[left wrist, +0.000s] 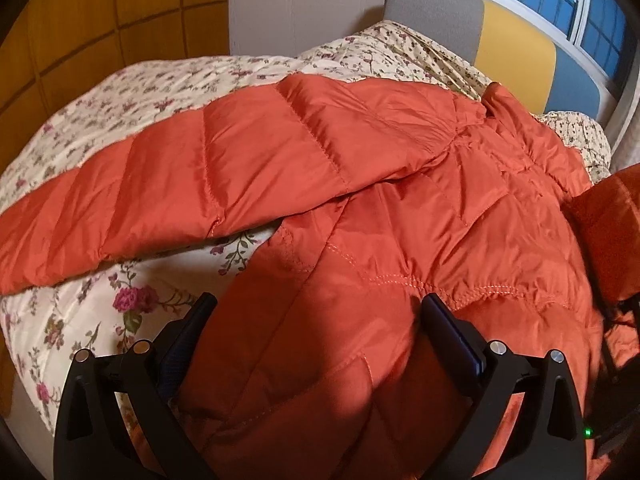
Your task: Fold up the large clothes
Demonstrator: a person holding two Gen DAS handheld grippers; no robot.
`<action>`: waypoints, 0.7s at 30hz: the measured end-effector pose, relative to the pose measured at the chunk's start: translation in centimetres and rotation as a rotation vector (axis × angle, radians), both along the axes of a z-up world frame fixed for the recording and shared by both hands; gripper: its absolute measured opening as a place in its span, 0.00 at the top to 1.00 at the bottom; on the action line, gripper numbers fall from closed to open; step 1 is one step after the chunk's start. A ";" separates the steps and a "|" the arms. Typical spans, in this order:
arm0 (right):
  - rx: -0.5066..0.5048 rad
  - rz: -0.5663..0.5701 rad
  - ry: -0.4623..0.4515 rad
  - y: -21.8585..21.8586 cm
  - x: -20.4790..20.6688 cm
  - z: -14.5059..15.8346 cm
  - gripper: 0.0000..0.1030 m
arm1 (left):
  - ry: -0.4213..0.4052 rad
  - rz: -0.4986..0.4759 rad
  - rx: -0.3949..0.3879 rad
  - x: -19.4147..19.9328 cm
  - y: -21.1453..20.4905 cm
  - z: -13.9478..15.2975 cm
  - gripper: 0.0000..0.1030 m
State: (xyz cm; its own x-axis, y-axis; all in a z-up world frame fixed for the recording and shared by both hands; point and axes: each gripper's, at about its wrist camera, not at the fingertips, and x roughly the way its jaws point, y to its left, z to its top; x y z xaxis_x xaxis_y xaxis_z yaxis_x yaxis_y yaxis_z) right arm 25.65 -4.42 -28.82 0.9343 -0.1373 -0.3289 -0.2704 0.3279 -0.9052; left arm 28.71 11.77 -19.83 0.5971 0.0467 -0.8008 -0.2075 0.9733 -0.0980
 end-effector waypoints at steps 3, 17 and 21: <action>-0.157 0.045 0.034 0.6 0.5 -0.6 0.89 | -0.014 0.006 -0.028 -0.4 -0.2 0.9 0.03; 0.408 -0.012 0.117 -7.7 2.8 9.0 0.36 | -0.352 -0.118 -0.083 -1.3 -4.8 9.2 0.03; 0.758 -0.040 0.247 -13.0 5.2 12.7 0.42 | -0.334 -0.232 -0.014 0.5 -8.9 8.7 0.03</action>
